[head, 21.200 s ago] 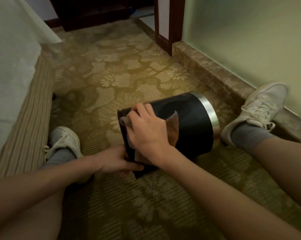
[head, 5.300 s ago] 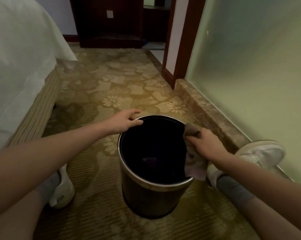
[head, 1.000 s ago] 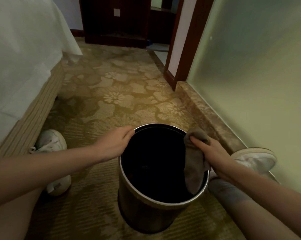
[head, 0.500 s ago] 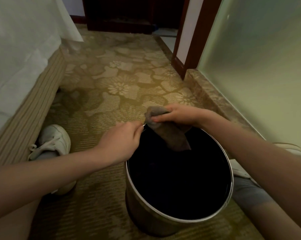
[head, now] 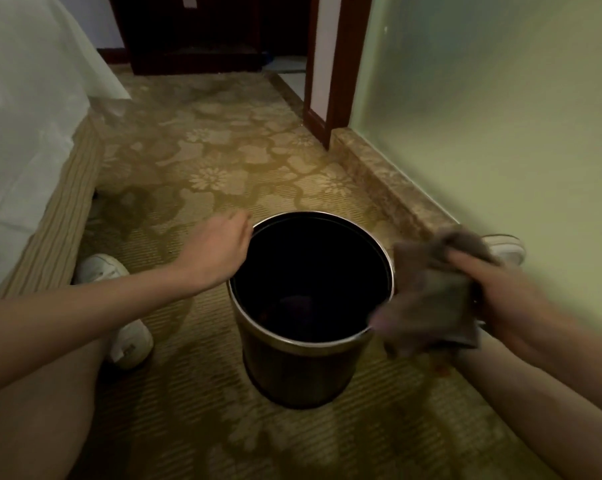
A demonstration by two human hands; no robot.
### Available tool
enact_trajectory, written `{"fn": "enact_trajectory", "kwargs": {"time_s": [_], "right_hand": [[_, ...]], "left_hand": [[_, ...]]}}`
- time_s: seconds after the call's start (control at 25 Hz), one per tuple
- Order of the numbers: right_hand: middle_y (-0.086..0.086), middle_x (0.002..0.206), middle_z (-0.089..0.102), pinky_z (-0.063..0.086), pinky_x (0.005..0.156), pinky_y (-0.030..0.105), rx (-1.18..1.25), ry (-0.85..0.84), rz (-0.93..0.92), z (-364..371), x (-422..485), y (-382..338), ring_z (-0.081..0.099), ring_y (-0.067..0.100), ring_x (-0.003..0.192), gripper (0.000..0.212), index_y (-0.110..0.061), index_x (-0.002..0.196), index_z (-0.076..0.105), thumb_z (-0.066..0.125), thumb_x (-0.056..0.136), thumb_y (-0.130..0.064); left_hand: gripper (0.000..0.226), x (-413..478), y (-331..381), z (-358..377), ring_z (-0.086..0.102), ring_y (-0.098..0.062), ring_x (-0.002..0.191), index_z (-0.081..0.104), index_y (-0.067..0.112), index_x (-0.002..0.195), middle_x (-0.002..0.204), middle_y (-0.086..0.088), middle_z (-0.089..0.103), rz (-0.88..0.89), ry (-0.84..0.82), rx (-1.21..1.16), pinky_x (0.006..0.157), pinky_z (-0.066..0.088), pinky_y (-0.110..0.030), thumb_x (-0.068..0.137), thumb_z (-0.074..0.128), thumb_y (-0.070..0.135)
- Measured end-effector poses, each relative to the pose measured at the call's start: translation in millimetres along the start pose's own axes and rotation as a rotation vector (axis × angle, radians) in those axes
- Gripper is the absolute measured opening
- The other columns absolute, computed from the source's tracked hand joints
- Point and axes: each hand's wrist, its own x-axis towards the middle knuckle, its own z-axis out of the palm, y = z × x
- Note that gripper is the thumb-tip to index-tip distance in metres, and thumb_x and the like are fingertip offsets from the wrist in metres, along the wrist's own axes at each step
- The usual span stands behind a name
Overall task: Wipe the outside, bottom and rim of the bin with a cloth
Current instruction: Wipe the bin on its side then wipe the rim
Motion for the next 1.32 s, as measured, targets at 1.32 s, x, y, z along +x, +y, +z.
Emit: {"fn": "enact_trajectory", "kwargs": {"time_s": [1.32], "right_hand": [[0.019,0.082,0.074,0.048,0.070,0.038,0.845,0.015,0.499,83.8,-43.0,99.9,0.073,0.026,0.067,0.030,-0.003,0.101,0.070,0.052,0.094,-0.025]], "left_hand": [[0.025,103.4,25.2,-57.8,0.047,-0.013,0.066,0.061,0.016,0.084,0.076,-0.004,0.053,-0.311,-0.446,-0.695,0.058,0.038,-0.025,0.101,0.044,0.023]]}}
